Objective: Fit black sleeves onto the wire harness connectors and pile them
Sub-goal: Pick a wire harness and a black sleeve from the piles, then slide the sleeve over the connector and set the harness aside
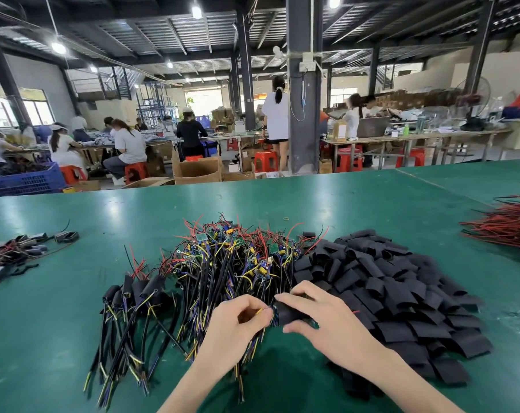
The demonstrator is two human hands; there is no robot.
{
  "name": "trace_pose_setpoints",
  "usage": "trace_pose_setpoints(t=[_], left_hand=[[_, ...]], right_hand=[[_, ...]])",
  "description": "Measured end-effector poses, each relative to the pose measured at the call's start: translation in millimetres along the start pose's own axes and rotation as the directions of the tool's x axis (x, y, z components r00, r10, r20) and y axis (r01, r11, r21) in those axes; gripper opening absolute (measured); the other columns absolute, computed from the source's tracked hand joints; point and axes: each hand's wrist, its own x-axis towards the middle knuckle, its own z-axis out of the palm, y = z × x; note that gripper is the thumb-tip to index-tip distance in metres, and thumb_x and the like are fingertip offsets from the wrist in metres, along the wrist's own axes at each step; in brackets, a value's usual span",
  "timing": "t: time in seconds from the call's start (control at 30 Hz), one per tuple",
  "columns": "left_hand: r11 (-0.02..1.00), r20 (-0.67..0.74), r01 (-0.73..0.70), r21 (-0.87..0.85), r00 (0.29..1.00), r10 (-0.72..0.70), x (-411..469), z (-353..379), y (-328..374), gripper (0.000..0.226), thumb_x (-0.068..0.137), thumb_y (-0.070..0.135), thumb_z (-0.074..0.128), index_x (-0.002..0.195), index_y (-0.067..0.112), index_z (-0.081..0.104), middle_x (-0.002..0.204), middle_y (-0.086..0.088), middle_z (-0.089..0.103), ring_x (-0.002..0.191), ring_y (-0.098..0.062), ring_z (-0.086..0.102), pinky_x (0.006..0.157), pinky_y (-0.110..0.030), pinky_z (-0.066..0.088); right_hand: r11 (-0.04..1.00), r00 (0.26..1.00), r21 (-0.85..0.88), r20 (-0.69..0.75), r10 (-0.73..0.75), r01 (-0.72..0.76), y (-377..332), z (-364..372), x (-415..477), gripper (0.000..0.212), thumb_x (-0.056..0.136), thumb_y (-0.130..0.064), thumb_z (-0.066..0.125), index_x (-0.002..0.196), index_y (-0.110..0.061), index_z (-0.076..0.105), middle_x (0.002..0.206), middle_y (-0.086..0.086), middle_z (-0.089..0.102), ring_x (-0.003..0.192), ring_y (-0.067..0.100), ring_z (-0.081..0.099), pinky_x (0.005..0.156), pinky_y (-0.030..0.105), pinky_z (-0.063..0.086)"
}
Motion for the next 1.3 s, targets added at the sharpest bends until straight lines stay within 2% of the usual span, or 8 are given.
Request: trace_pose_setpoints(t=[0.23,0.37,0.6,0.73,0.93,1.07,1.13,1.3], left_hand=[[1.000,-0.029,0.003,0.015,1.000,-0.002,-2.2,2.6,3.7,0.013,0.086,0.009,0.066,0.073,0.012,0.067,0.053,0.013,0.052,0.050,-0.001,0.039,0.053,-0.014,0.031],[0.995,-0.154,-0.056,0.084,0.986,0.068,1.5,-12.3,8.0,0.016,0.083,0.005,0.067,0.072,0.017,0.066,0.059,0.012,0.059,0.054,0.000,0.045,0.055,-0.013,0.034],[0.954,-0.829,0.118,0.274,0.531,0.173,19.8,-97.5,-16.9,0.016,0.091,0.008,0.057,0.107,0.010,0.054,0.084,0.001,0.065,0.077,-0.027,0.061,0.074,-0.029,0.040],[0.794,-0.778,0.521,0.314,0.620,-0.099,20.1,-121.0,-52.8,0.028,0.088,0.001,0.050,0.116,0.001,0.056,0.098,-0.027,0.065,0.095,-0.045,0.056,0.085,-0.045,0.044],[0.348,-0.636,0.707,0.615,0.706,-0.311,25.2,-105.4,-45.1,0.032,0.083,0.026,0.057,0.108,0.006,0.062,0.116,-0.018,0.054,0.112,-0.036,0.043,0.092,-0.040,0.037],[0.609,-0.629,0.500,0.616,0.778,-0.002,59.9,-99.0,-18.8,0.037,0.088,0.030,0.059,0.113,0.003,0.061,0.115,-0.022,0.055,0.109,-0.038,0.046,0.091,-0.045,0.037],[0.771,-0.558,0.386,0.506,0.828,-0.047,91.1,-97.8,-10.0,0.042,0.092,0.038,0.053,0.117,0.004,0.059,0.115,-0.018,0.060,0.108,-0.036,0.053,0.094,-0.043,0.043],[0.749,-0.474,0.488,0.449,0.840,-0.264,134.4,-85.5,-8.6,0.041,0.089,0.044,0.055,0.082,0.004,0.059,0.080,-0.011,0.061,0.078,-0.027,0.059,0.074,-0.035,0.050]], right_hand=[[1.000,1.000,-0.019,-0.003,-0.006,0.006,-5.3,3.9,-0.9,0.047,0.085,-0.041,0.063,0.130,-0.032,0.052,0.110,-0.015,0.047,0.094,0.005,0.050,0.086,0.026,0.043],[0.996,1.000,-0.087,-0.024,-0.014,0.012,-5.3,3.7,-1.3,0.070,0.084,-0.052,0.058,0.144,-0.045,0.021,0.138,-0.014,0.026,0.112,0.002,0.036,0.103,0.018,0.028],[0.970,0.978,-0.220,-0.201,0.057,-0.102,3.0,0.2,-0.1,0.061,0.091,-0.045,0.053,0.144,-0.024,0.032,0.142,0.001,0.032,0.125,0.015,0.033,0.106,0.030,0.027],[0.952,0.977,-0.273,-0.192,0.089,-0.140,8.4,5.4,0.8,0.060,0.088,-0.033,0.060,0.142,-0.023,0.035,0.139,0.002,0.036,0.125,0.019,0.037,0.106,0.034,0.031],[0.942,0.969,-0.281,-0.215,0.123,-0.182,11.8,2.2,0.2,0.053,0.083,-0.023,0.066,0.133,-0.019,0.047,0.131,0.002,0.045,0.118,0.022,0.042,0.100,0.036,0.038],[0.887,0.927,-0.353,-0.330,0.178,-0.296,17.3,-4.6,4.2,0.046,0.073,-0.013,0.074,0.117,-0.011,0.060,0.115,0.008,0.056,0.101,0.031,0.056,0.084,0.043,0.049],[0.842,0.897,-0.381,-0.370,0.241,-0.383,22.5,-7.3,4.3,0.043,0.071,-0.011,0.075,0.112,-0.009,0.063,0.109,0.011,0.059,0.097,0.034,0.058,0.079,0.045,0.050],[0.735,0.838,-0.414,-0.359,0.411,-0.538,34.5,-11.0,0.2,0.035,0.076,-0.015,0.068,0.110,-0.009,0.062,0.110,0.012,0.056,0.100,0.034,0.053,0.081,0.045,0.044]])
